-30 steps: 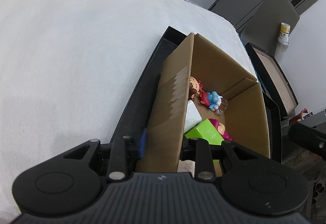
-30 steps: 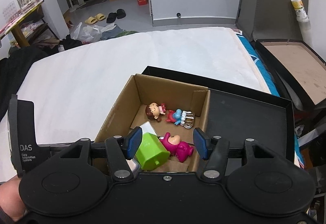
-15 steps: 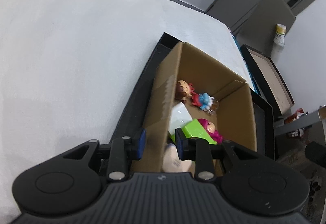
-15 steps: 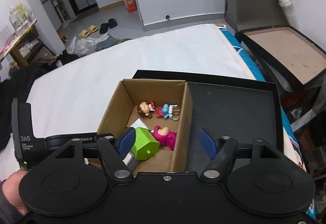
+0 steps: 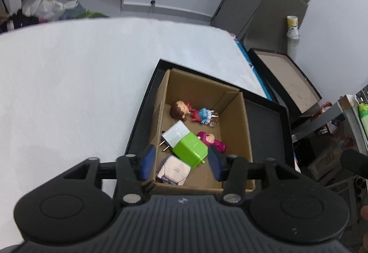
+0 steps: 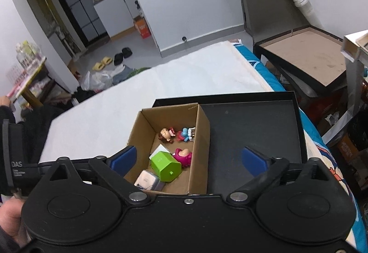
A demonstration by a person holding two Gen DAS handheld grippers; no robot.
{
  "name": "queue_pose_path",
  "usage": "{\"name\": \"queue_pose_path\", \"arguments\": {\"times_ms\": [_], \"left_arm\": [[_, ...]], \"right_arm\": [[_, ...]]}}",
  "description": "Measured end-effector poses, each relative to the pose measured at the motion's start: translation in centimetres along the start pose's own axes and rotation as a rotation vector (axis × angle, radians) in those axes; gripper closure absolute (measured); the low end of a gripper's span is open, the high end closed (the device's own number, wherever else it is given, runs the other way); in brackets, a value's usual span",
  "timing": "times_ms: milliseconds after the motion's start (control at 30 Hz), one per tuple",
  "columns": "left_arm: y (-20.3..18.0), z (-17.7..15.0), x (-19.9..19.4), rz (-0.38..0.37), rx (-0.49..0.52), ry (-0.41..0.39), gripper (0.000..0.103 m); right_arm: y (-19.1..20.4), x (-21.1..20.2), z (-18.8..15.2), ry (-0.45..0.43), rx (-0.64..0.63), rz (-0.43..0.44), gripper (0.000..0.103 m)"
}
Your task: Organize rigid objects
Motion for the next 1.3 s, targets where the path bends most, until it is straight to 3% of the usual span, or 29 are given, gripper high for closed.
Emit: {"name": "queue_pose_path", "arguments": {"times_ms": [67,233,433,1300], "left_arm": [[-0.3,0.2,-1.2,0.008,0.014,-0.014,0.047],[-1.4,0.2,-4.1,0.001,0.044,-0.041,0.027],[-2.7,0.1,-7.1,0.002,0.08,-0.073,0.017],[-5.5,-1.6,-17.6,0.028,0.194,-0.212,0.01]], "right_arm": [[-0.2,-0.7,0.0,-0.019,0.012,0.001,0.0],[-0.9,-2.3,-0.3,-0.047,0.042,-0.001,0.0],[-1.2,-4.3,-0.8,-0.073,0.065,0.007,0.0],[-1.1,-11.3,-3.3,-0.179,0.07,-0.098,0.0]]}}
Point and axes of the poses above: each gripper's, at about its wrist camera, not at the fingertips, and x roughly the way its jaws point, y to its left, z to its top, the point moved 7 cm from there along x, roughly the way its jaws point, and after that the axes turned 11 degrees about x, right-handed, at the moved point
